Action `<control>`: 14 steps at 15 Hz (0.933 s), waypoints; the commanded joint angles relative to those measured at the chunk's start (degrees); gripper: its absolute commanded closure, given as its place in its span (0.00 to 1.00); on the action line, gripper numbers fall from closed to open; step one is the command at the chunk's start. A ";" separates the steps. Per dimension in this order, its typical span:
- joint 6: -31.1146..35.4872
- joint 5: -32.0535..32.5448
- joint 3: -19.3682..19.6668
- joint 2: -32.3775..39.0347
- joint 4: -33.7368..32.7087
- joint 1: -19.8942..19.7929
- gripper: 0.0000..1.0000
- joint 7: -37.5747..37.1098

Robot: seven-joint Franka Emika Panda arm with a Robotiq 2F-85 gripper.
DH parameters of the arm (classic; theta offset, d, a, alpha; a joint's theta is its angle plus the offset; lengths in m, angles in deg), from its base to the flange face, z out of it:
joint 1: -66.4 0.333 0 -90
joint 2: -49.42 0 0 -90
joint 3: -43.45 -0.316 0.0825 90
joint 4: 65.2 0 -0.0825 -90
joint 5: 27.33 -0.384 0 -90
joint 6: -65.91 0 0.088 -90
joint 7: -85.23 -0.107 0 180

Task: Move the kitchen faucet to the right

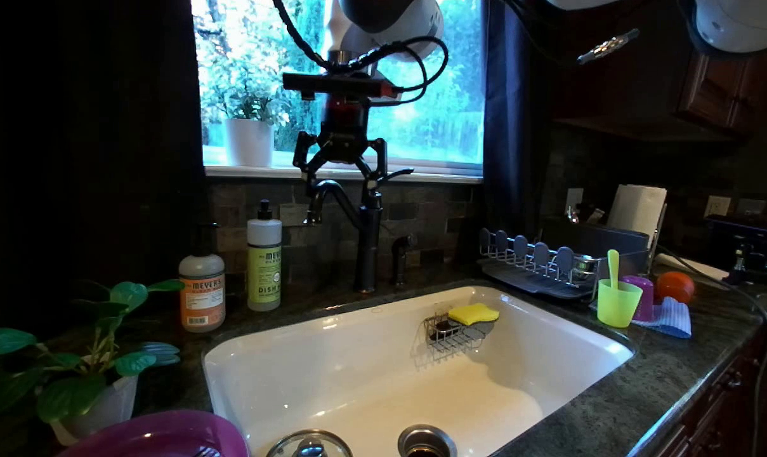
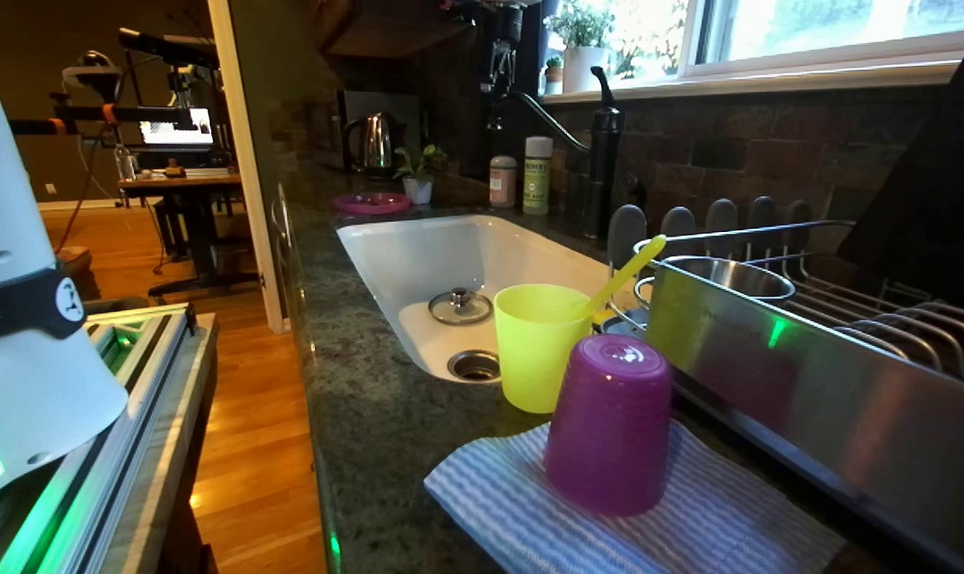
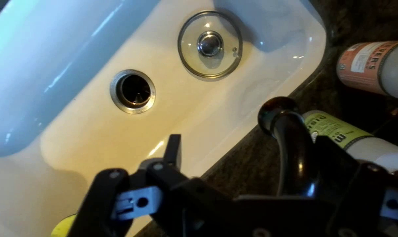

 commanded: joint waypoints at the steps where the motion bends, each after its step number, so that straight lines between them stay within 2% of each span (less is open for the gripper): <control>1: -5.97 -1.15 0.60 -6.79 8.54 -0.97 0.00 -4.13; 5: -11.27 -2.25 1.09 -12.46 15.19 -1.91 0.00 -9.63; 6: -12.65 -2.99 2.29 -13.74 16.69 -1.45 0.00 -11.00; 14: -15.16 -6.56 4.66 -24.83 33.21 -6.13 0.00 -22.97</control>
